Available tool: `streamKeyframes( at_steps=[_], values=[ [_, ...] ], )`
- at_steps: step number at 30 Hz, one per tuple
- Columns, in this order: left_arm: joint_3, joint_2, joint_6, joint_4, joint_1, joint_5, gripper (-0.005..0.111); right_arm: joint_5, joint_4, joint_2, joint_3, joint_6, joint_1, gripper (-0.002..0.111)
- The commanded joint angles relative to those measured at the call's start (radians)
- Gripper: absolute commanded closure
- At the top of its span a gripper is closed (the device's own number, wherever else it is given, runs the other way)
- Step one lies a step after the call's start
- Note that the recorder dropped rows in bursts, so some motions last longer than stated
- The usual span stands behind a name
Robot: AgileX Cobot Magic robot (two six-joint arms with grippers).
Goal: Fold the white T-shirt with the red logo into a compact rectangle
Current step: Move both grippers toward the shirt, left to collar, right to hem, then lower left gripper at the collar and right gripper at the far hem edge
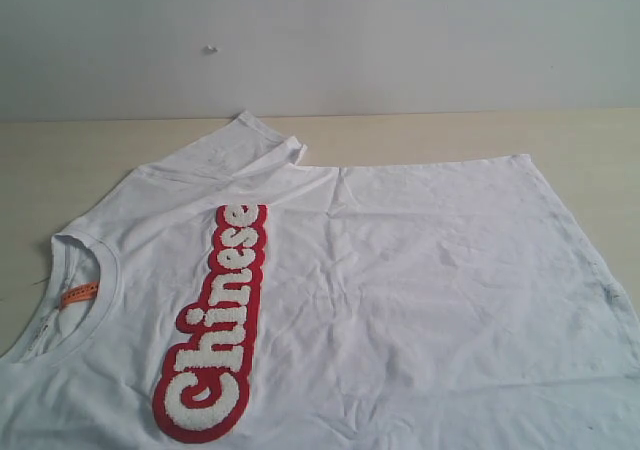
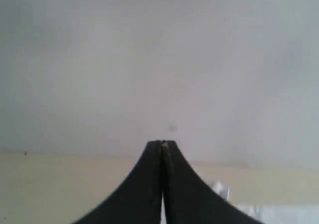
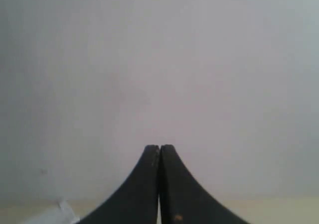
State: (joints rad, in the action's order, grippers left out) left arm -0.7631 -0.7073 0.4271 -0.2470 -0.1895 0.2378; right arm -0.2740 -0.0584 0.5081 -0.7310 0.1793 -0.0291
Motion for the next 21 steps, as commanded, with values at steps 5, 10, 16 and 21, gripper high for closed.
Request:
streamKeyframes(
  at_steps=[5, 10, 16, 21],
  values=[
    [-0.149, -0.381, -0.42, 0.247, -0.1, 0.258, 0.107, -0.332, 0.202, 0.367, -0.163, -0.355, -0.005, 0.108],
    [-0.383, -0.671, -0.839, 0.498, -0.097, 0.599, 0.107, -0.579, 0.315, 0.677, -0.32, -0.591, -0.005, 0.108],
    [-0.503, -0.836, -1.074, 0.496, -0.074, 0.864, 0.107, -0.713, 0.317, 0.896, -0.381, -0.655, -0.005, 0.108],
    [-0.484, -0.919, -1.473, 0.409, -0.063, 0.962, 0.107, -0.752, 0.313, 1.051, -0.397, -0.951, -0.005, 0.094]
  ],
)
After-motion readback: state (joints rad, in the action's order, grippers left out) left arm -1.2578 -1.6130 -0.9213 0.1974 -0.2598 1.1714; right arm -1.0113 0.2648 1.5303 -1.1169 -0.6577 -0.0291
